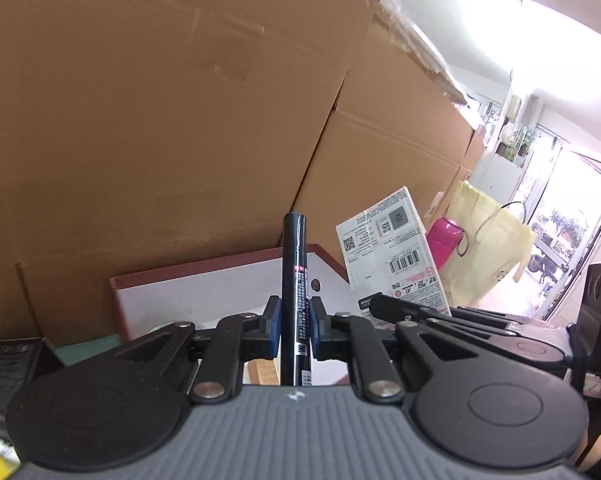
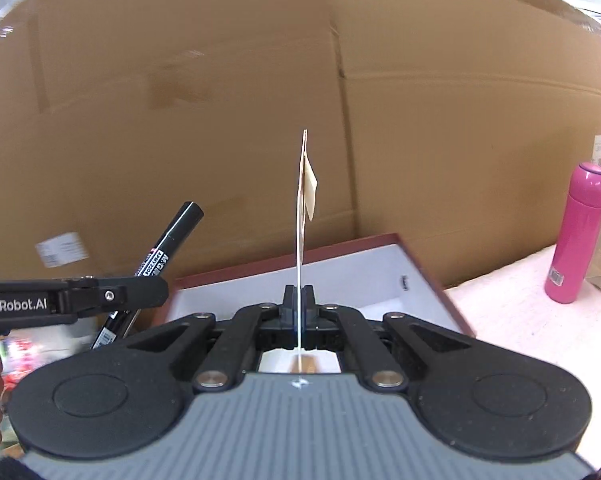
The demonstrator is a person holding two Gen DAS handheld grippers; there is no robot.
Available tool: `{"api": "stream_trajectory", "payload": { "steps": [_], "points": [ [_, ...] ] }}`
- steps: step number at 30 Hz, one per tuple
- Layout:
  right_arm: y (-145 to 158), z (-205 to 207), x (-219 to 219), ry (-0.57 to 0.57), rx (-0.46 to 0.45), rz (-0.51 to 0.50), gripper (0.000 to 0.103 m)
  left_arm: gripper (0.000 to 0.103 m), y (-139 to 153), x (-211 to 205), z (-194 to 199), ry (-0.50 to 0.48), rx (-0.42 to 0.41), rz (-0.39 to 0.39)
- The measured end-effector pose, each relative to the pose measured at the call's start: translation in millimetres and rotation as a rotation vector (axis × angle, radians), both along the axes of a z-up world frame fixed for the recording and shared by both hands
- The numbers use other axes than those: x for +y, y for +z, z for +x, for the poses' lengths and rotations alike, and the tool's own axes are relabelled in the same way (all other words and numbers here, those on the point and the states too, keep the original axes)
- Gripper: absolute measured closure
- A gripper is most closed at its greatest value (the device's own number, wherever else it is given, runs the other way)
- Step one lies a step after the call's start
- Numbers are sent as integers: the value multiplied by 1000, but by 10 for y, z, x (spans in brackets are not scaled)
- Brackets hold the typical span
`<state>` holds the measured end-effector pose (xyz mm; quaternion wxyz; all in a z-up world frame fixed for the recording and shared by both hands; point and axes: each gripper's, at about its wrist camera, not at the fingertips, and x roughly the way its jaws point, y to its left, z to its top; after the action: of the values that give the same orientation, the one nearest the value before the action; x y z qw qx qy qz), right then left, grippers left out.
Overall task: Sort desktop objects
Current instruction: 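Lift black marker with left tool while right tool carries card to maroon box, then open left tool dropping marker into maroon box while right tool releases card there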
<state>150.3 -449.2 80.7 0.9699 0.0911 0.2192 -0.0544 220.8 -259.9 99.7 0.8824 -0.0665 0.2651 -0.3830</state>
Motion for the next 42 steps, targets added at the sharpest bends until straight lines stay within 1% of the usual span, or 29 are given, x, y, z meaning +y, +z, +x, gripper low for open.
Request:
{"api": "stream_trajectory", "payload": {
  "steps": [3, 5, 10, 13, 18, 19, 20, 21, 22, 23, 24, 25, 26, 27, 28, 29, 30, 31, 34, 37, 42],
  "points": [
    [-173, 263, -148, -31, 49, -25, 103, 90, -184, -242, 236, 4, 40, 10],
    [-307, 410, -222, -40, 89, -32, 103, 90, -319, -360, 357, 11, 60, 31],
    [-617, 678, -374, -63, 184, -34, 103, 90, -564, -586, 526, 0, 95, 77],
    [-740, 768, -430, -64, 225, -29, 103, 90, -633, -641, 563, -6, 102, 89],
    [-793, 808, -382, -50, 243, -51, 103, 90, -643, -655, 596, -4, 97, 105],
    [-799, 804, -369, -41, 248, -54, 103, 89, -632, -651, 594, -1, 92, 102],
    [-800, 799, -358, -35, 249, -62, 103, 85, -616, -640, 590, 8, 82, 95],
    [-802, 794, -358, -36, 247, -75, 99, 64, -593, -619, 584, 16, 73, 86],
    [-784, 794, -335, -40, 244, -91, 86, 33, -567, -600, 568, 26, 64, 77],
    [-759, 800, -303, -41, 238, -108, 76, 21, -528, -584, 543, 42, 51, 66],
    [-745, 781, -284, -43, 228, -124, 58, 9, -499, -561, 510, 62, 27, 55],
    [-730, 733, -276, -46, 215, -141, 53, 6, -465, -539, 469, 81, -6, 44],
    [-714, 700, -260, -46, 205, -156, 51, 5, -433, -525, 431, 92, -38, 43],
    [-699, 674, -246, -42, 198, -166, 47, 2, -407, -522, 399, 93, -62, 51],
    [-681, 648, -239, -37, 195, -166, 36, 0, -380, -519, 370, 90, -77, 63],
    [-663, 618, -238, -34, 189, -160, 27, 0, -362, -515, 341, 88, -90, 71],
    [-651, 586, -233, -35, 179, -152, 8, 0, -347, -507, 309, 84, -100, 79],
    [-639, 553, -223, -40, 166, -149, 2, 0, -342, -513, 279, 80, -109, 87],
    [-598, 465, -174, -52, 139, -174, 2, 0, -338, -540, 210, 76, -129, 111],
    [-565, 393, -130, -66, 136, -191, 2, 0, -346, -557, 161, 86, -118, 139],
    [-500, 250, -91, -75, 109, -188, 2, 0, -320, -520, 47, 118, -113, 142]
  ]
}}
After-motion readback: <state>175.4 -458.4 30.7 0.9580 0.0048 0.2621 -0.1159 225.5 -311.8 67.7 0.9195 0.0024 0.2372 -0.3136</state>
